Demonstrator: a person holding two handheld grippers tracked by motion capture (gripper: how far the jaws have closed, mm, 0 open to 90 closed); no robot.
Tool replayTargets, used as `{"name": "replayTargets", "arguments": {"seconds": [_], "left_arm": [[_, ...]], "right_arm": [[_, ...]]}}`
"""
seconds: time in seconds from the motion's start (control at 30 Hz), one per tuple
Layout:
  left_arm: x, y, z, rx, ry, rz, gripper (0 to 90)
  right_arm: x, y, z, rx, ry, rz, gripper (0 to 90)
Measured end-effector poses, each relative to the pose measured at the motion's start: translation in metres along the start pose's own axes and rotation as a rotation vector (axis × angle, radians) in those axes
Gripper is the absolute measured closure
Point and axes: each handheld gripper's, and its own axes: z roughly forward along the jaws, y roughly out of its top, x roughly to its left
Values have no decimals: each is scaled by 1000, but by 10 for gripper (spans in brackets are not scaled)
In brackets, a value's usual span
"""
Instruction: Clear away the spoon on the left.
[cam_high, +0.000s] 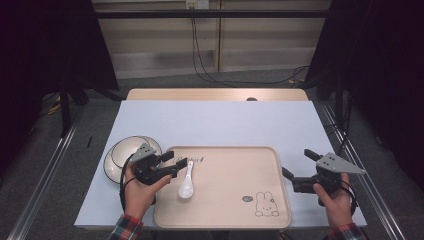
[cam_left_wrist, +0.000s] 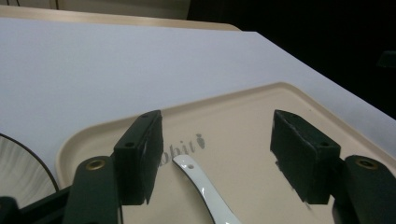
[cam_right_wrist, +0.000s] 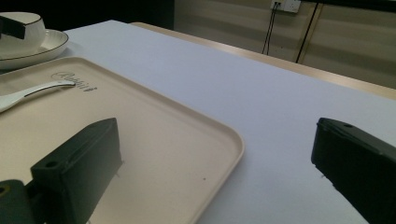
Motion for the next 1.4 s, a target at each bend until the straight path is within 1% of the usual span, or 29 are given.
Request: {"name": "replayTargets", "arguments": {"seconds": [0.07,0.1,0.17,0.2,0.23,0.27,0.33,0.5,0.53,0.6,0.63,0.7,0.77,0.8,0.83,0.87,0.9,0.93,1.0,1.1,1.13,1.17,1.23,1.27,1.33,1.37,1.4], "left_arm": [[1,1,-3,-6,-9,9,331],[0,2,-4,-8,4,6,323],[1,3,-6,-19,-10,10,295],[0,4,-8,-23,3,15,287],[0,5,-9,-31,4,20,275],[-1,5,-9,-42,-3,13,263],[-1,7,-12,-49,-3,16,245],[0,12,-18,-65,2,45,200],[1,12,-20,-67,-8,49,192],[1,14,-22,-69,7,56,173],[2,14,-23,-75,7,64,162],[3,15,-25,-90,-4,68,145],[3,16,-27,-92,-2,75,121],[4,16,-28,-95,-14,81,110],[4,17,-29,-91,1,83,100],[4,17,-29,-92,2,85,91],[4,17,-31,-95,-13,90,84],[4,17,-33,-95,7,92,81],[5,17,-36,-102,-1,88,66],[8,17,-41,-110,-7,90,47],[10,17,-43,-109,-11,99,41],[10,18,-45,-111,-3,105,38],[11,19,-49,-117,-2,110,28],[12,19,-50,-126,-14,116,24],[12,19,-53,-135,-11,113,20],[13,19,-55,-130,-4,121,18],[13,19,-56,-134,2,123,17]], "right_arm": [[0,0,0,1,2,2,11],[0,0,0,0,3,3,11],[-1,0,0,1,3,0,10],[0,0,0,-2,4,2,9],[0,0,-1,0,4,1,9],[-1,0,-1,-1,2,2,9],[-1,0,-1,-1,0,4,8],[-1,0,-2,-4,-1,7,7],[-1,0,-2,-5,-3,10,7],[-2,0,-3,-6,-4,8,6],[-2,0,-3,-6,-3,8,6],[-2,-1,-3,-4,-4,7,5],[-2,-1,-3,1,-2,10,5],[-2,-1,-3,1,1,9,5],[-2,-1,-3,-3,4,8,4],[-2,-1,-3,-5,5,8,4],[-2,-1,-3,-5,5,8,4],[-3,0,-4,-5,10,11,4],[-3,0,-5,-4,5,15,4],[-4,-1,-5,-3,11,6,3],[-4,-1,-6,-5,14,7,3],[-4,-1,-6,-4,17,13,3],[-4,-1,-7,-5,18,11,2],[-4,-1,-6,-6,19,10,2],[-4,-1,-7,-6,23,15,2],[-4,-1,-8,-9,18,12,2],[-5,0,-9,-8,24,15,2]]}}
